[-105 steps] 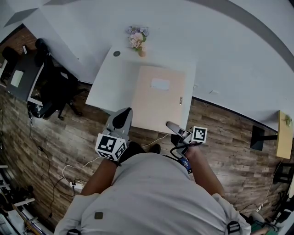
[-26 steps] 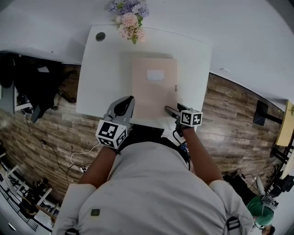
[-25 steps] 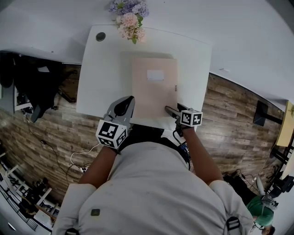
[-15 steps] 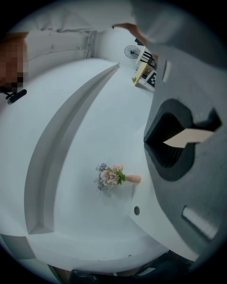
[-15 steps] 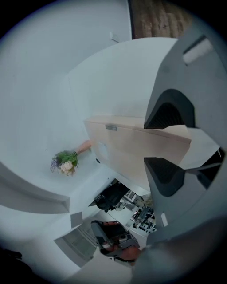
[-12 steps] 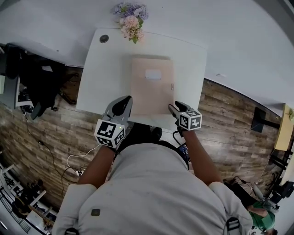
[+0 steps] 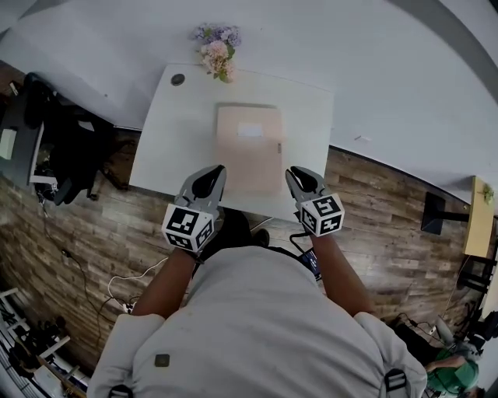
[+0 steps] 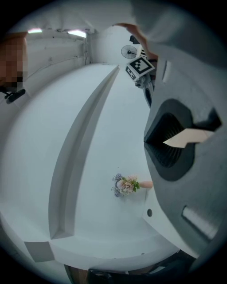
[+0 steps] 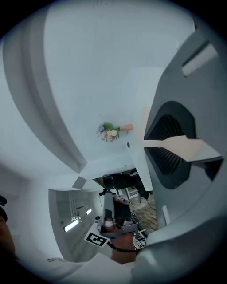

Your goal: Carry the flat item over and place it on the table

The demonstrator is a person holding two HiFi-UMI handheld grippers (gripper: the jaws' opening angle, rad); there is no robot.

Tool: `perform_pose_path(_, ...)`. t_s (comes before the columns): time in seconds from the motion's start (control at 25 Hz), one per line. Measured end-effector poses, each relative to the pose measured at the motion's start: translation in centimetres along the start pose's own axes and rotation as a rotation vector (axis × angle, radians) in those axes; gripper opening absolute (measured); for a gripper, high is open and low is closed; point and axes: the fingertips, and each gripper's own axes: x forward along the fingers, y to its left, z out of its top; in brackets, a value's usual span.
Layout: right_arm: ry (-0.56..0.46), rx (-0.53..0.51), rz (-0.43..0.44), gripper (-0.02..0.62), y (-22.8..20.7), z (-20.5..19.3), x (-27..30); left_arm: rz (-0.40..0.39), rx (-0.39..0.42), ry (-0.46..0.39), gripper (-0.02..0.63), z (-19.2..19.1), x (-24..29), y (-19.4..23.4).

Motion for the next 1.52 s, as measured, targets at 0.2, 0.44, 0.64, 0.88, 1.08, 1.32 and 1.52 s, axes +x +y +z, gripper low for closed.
perform_pose_path(0.2, -0.114, -0.059, -0.012, 0.032, 1.5, 3.9, -4.2, 0.004, 0.024, -0.065, 0.0, 1.9, -1.4, -2.8)
perform_pose_path(0.44, -0.196, -0.116, -0.009, 0.009, 2.4, 5.7, -8.1, 0.006, 0.032, -0.116, 0.0, 3.3, -3.1, -5.8)
perform_pose_path(0.64, -0.215, -0.105, 0.026, 0.009, 3.3, 6.0, -9.6, 0.043, 0.02, -0.137, 0.0, 3.6, -5.2, -7.0)
perform_pose_path(0.88, -0.231, -0.131, 0.078, 0.009, 6.1, 6.6, -10.7, 0.094, 0.005, -0.135, 0.0, 3.1, -8.5, -7.4)
perform_pose_path(1.08, -0.26, -0.11, 0.091, 0.009, 8.4, 6.6, -11.6, 0.106, 0.018, -0.124, 0.0, 2.7, -11.1, -7.3)
perform_pose_path(1.32, -0.29, -0.079, 0.077, 0.009, 12.4, 6.6, -12.2, 0.08, 0.052, -0.121, 0.0, 2.9, -15.1, -6.7)
perform_pose_path(1.52, -0.301, -0.081, 0.05, 0.009, 17.1, 6.3, -12.8, 0.053, 0.064, -0.127, 0.0, 2.7, -19.8, -5.7)
